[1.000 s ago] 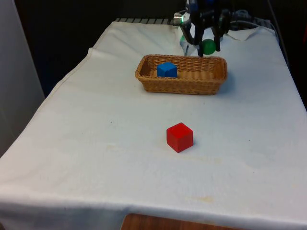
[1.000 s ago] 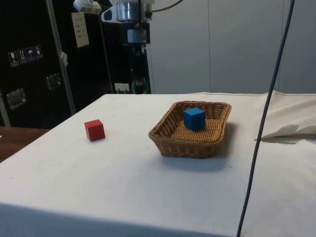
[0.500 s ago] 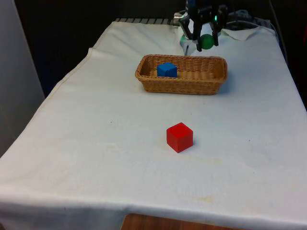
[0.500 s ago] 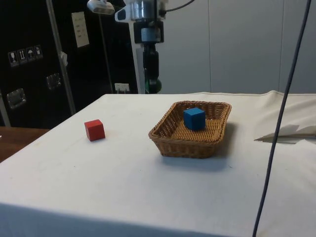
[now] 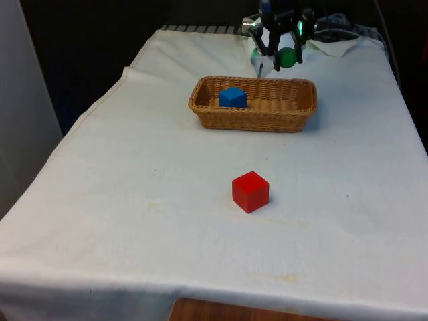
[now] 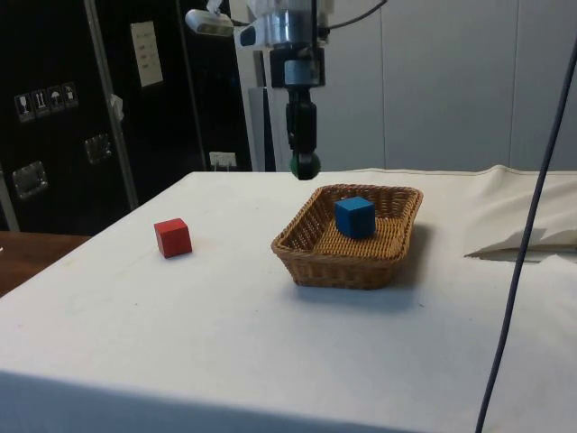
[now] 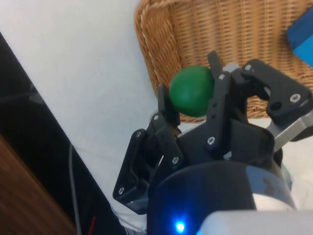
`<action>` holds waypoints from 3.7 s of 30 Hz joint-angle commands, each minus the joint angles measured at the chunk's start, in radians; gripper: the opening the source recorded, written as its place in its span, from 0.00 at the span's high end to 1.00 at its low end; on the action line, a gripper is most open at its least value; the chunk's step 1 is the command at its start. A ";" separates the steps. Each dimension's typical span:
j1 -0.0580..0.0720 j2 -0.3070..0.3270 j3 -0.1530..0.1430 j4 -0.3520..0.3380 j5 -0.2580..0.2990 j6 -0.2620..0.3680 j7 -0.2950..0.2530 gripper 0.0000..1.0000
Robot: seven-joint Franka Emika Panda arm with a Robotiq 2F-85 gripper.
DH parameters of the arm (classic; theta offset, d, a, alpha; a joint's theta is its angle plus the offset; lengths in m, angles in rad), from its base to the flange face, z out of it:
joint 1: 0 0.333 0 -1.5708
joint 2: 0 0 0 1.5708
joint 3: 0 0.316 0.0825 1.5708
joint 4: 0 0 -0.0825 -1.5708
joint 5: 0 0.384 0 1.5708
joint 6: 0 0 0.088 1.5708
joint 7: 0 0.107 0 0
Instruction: Place all non-red objects into the basket.
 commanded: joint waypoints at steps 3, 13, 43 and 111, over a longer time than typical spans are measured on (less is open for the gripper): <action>0.001 -0.012 -0.005 -0.042 0.014 0.040 -0.017 1.00; 0.002 -0.013 -0.004 -0.113 0.009 0.131 -0.013 1.00; 0.005 0.120 0.011 -0.221 0.004 0.460 0.026 1.00; -0.004 0.001 -0.010 -0.164 -0.018 0.309 0.066 0.00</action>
